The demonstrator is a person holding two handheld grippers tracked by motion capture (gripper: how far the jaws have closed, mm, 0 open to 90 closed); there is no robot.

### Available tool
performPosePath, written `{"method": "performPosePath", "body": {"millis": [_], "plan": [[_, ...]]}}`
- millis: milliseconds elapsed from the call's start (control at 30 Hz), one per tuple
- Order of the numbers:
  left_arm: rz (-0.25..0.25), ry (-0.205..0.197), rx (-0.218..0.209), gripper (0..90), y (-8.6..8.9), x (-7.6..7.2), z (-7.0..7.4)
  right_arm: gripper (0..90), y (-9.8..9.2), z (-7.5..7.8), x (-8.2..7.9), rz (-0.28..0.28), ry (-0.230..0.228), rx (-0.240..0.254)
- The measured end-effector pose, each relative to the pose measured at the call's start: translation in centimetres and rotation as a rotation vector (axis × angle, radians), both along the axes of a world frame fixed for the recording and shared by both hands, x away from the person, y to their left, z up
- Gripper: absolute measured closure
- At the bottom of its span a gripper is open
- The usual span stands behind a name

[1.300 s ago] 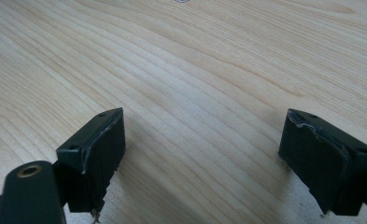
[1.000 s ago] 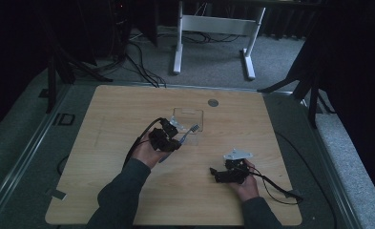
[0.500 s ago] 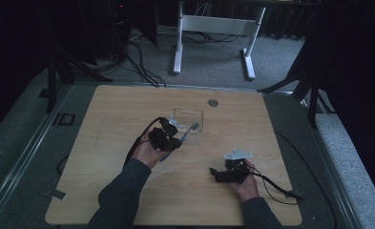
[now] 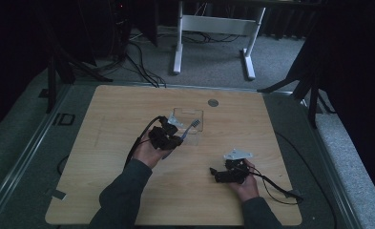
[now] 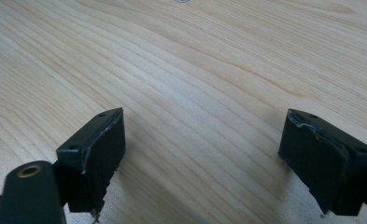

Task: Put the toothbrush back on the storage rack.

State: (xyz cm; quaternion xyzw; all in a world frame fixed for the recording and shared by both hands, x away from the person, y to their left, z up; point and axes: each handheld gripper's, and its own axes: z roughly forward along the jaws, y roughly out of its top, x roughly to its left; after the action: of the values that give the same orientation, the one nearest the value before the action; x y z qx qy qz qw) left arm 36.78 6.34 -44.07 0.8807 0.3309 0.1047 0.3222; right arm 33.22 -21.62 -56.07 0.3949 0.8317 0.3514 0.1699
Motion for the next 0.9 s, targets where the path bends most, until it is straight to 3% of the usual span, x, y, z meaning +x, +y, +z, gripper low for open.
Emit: {"method": "performPosePath", "body": {"millis": [567,900], "plan": [[0.016,-0.057,-0.034,82.6,0.00,-0.27,0.47,14.1,0.01,0.00,0.00,-0.001,0.001,0.002],[0.020,-0.069,-0.056,82.6,0.03,-0.29,0.59,14.1,0.00,0.00,0.00,-0.001,0.000,0.001]]}}
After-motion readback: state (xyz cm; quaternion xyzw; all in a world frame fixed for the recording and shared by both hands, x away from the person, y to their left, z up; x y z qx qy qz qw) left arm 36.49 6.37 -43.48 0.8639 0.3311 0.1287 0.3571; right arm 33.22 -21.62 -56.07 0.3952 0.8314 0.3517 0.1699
